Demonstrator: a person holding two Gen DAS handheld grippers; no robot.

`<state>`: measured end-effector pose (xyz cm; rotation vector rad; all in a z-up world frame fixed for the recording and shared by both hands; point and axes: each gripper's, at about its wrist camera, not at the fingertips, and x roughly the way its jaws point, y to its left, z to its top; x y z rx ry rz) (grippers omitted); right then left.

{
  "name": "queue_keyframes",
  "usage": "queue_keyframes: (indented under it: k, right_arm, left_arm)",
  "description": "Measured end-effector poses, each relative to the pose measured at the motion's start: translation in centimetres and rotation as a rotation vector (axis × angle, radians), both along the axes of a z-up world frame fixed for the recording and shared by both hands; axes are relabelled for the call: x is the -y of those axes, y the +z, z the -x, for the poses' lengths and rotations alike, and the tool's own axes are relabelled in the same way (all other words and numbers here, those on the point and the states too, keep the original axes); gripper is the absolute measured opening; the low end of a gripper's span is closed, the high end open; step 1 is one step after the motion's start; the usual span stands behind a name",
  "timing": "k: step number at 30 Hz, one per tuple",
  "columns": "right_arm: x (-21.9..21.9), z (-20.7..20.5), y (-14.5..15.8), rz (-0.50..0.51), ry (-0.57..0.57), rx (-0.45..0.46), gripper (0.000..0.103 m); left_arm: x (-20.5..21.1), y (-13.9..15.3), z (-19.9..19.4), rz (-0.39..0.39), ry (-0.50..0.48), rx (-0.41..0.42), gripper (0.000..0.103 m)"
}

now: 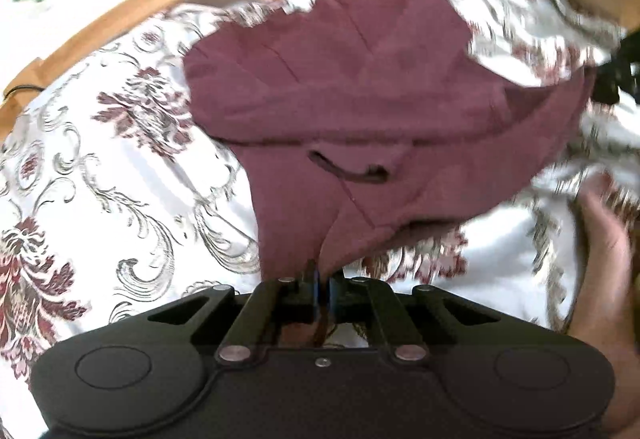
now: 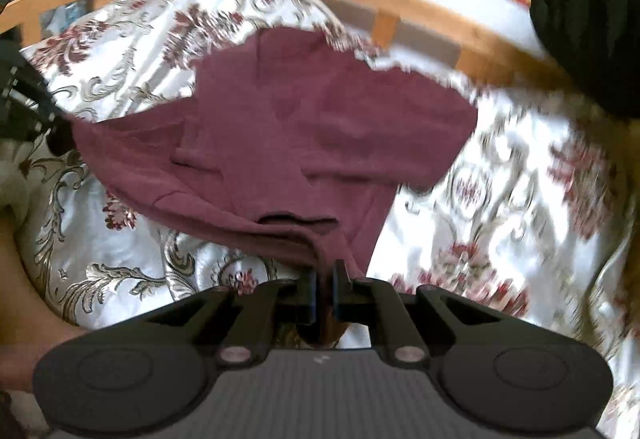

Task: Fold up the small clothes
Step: 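Grasp the hem with the left gripper while the right gripper grasps the hem too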

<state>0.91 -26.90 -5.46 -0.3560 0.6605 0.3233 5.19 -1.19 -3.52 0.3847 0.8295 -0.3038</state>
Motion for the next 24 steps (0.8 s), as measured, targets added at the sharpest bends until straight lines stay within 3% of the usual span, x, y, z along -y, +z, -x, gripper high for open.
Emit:
queue_keyframes:
  k: [7, 14, 17, 20, 24]
  right_arm:
    - [0.1, 4.8, 3.1, -0.009, -0.027, 0.105, 0.007]
    - [-0.2, 12.2, 6.3, 0.022, -0.030, 0.113, 0.007]
    - [-0.9, 14.3, 7.4, 0.055, -0.009, 0.108, 0.007]
    - [-1.4, 14.4, 8.2, 0.068, -0.015, 0.139, 0.007]
    - [-1.2, 11.0, 8.8, 0.064, -0.084, 0.232, 0.007]
  left_arm:
    - [-0.5, 3.9, 4.2, 0.071, -0.019, 0.091, 0.004]
    - [-1.1, 6.9, 10.1, 0.067, -0.132, 0.056, 0.004]
    - [-1.7, 8.4, 11.2, 0.105, -0.152, 0.031, 0.004]
    - [-1.9, 9.6, 10.3, 0.126, -0.144, 0.057, 0.004]
    - [-1.0, 10.7, 7.1, 0.050, -0.120, 0.143, 0.005]
